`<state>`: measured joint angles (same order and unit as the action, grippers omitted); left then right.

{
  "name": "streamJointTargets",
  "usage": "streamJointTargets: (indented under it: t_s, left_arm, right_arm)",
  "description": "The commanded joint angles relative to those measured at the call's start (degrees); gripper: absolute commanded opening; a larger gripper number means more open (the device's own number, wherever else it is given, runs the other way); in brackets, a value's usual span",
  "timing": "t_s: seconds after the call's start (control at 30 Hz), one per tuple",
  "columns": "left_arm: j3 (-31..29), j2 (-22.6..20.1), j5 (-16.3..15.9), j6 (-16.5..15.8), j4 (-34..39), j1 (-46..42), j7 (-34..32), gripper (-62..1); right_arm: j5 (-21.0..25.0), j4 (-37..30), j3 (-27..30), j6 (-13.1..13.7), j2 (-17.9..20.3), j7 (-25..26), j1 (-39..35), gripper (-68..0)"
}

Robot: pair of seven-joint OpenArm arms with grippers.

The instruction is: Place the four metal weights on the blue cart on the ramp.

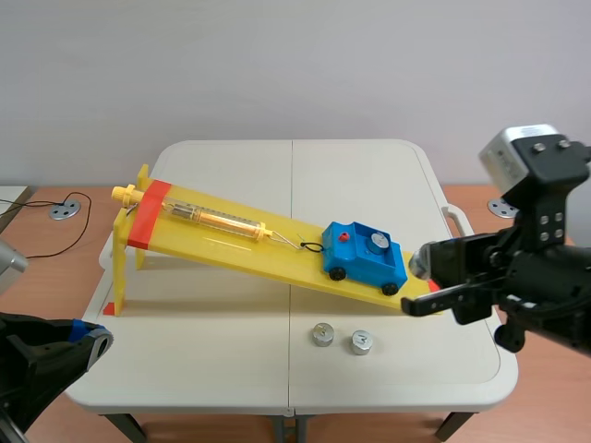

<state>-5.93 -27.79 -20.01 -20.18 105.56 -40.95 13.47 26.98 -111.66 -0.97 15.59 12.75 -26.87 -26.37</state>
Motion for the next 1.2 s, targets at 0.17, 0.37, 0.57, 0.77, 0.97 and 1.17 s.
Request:
streamJointTargets:
  t_s: [0.17, 0.37, 0.57, 0.77, 0.97, 1.17]
  left_arm:
    - [-1.0, 0.5, -4.2, -0.6, 4.2, 0.2, -5.9, -55.8]
    - [-1.0, 0.5, -4.2, -0.6, 4.2, 0.2, -5.9, -55.8]
    - [-1.0, 0.5, -4.2, -0.6, 4.2, 0.2, -5.9, -55.8]
    - [-1.0, 0.5, -4.2, -0.6, 4.2, 0.2, -5.9, -55.8]
    - [-1.0, 0.5, -4.2, -0.6, 4.2, 0.2, -5.9, -55.8]
    - [-1.0, 0.5, -4.2, -0.6, 4.2, 0.2, -5.9, -55.8]
  right_arm:
    - [5.7, -3.2, 5.6, -0.7, -3.9, 8.2, 6.0, -66.9]
    - [6.5, 3.6, 5.5, -0.8, -7.3, 8.4, 12.8, -66.9]
    - [8.4, 10.6, 5.5, -0.5, -9.6, 9.0, 18.7, -66.9]
    - [8.7, 16.3, 5.4, -0.5, -11.0, 9.0, 23.6, -66.9]
    - [9.3, 22.0, 5.4, 2.3, -12.2, 8.7, 27.3, -66.9]
    - [9.6, 28.2, 3.4, 4.3, -12.5, 8.5, 30.0, -66.9]
